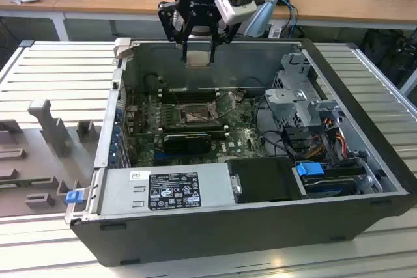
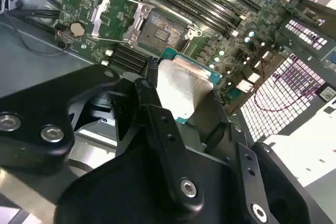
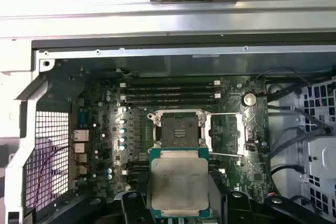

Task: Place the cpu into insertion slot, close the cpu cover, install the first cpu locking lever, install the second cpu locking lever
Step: 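Place the cpu into insertion slot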

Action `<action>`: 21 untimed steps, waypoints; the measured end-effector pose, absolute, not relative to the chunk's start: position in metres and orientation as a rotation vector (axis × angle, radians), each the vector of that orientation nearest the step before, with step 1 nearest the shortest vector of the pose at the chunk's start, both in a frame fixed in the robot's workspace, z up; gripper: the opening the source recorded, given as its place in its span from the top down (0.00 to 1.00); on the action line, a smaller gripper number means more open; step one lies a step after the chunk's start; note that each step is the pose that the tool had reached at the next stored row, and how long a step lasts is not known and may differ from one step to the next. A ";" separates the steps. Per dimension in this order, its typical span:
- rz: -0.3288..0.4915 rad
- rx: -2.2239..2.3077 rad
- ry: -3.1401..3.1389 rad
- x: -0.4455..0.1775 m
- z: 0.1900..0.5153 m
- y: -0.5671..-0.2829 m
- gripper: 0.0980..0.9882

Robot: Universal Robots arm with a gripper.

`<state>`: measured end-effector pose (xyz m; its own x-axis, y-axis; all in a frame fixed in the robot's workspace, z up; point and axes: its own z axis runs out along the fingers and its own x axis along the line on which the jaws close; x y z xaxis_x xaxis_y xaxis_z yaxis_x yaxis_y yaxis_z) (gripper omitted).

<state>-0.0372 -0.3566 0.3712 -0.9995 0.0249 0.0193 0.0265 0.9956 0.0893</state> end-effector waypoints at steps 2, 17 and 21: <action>-0.141 -0.095 -3.120 -0.037 0.371 -0.357 0.52; -0.141 -0.333 -3.111 -0.037 0.364 -0.357 0.52; -0.141 -0.365 -3.108 -0.037 0.364 -0.357 0.52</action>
<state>-0.0374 -0.3566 0.3640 -0.9728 0.2310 0.0194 0.2318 0.9687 0.0885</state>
